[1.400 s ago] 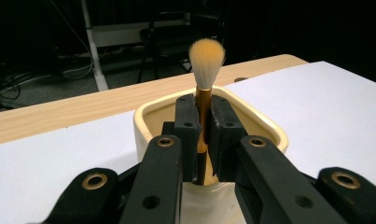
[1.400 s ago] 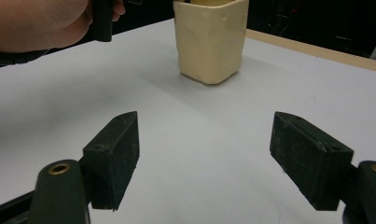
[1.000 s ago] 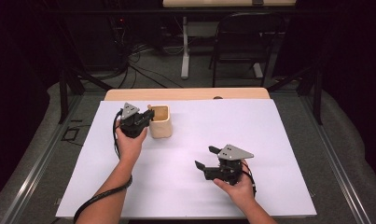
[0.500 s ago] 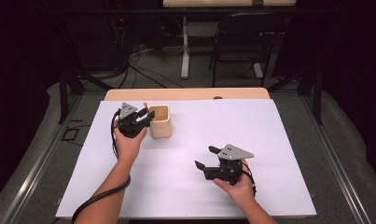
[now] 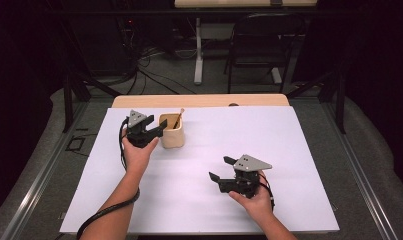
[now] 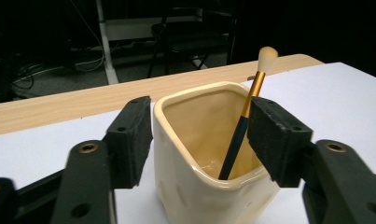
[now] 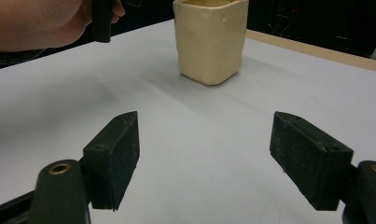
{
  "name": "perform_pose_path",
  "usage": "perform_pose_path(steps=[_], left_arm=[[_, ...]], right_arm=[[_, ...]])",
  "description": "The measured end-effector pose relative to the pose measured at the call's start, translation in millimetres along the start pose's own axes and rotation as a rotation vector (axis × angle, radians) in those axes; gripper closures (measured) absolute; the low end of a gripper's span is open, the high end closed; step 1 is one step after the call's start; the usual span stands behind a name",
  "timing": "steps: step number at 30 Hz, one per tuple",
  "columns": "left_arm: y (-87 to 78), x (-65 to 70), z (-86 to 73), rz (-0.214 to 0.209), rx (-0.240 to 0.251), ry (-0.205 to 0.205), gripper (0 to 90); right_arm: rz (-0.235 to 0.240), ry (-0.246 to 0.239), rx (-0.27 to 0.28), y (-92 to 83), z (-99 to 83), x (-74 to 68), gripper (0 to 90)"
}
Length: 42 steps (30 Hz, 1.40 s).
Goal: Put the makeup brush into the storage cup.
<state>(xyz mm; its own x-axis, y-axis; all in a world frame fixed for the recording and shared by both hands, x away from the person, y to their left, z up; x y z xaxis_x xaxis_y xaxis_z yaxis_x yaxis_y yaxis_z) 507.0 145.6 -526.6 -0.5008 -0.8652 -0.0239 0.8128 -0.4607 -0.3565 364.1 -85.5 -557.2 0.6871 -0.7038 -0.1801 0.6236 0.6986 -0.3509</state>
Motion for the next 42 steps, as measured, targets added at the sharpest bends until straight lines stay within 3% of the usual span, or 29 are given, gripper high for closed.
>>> perform_pose_path(steps=[9,28,42], left_arm=[[-0.1,-1.9,0.1,0.006,0.006,-0.009,34.8],[-3.9,-4.2,-1.5,0.013,-0.01,-0.007,33.7],[-16.3,-5.2,-5.0,0.002,-0.013,-0.002,33.5]], right_arm=[[0.0,-0.002,0.0,0.1,0.0,0.1,24.0],[0.0,-0.004,0.0,0.1,-0.1,0.4,24.0],[-0.001,-0.003,0.003,-0.1,0.4,0.3,23.9]])
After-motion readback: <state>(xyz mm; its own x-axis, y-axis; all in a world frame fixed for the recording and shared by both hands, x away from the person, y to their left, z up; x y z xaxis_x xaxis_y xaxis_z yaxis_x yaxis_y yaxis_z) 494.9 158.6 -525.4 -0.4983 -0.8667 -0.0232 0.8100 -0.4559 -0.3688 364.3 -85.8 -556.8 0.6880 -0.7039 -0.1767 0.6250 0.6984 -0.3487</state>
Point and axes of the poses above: each handheld gripper's, and its own axes: y roughly forward along the jaws, z roughly out of its top, x roughly to its right, the point moved 9 cm from there along y, roughly forward along the jaws, and after that the axes turned 7 degrees about y, right-handed, at the moved point
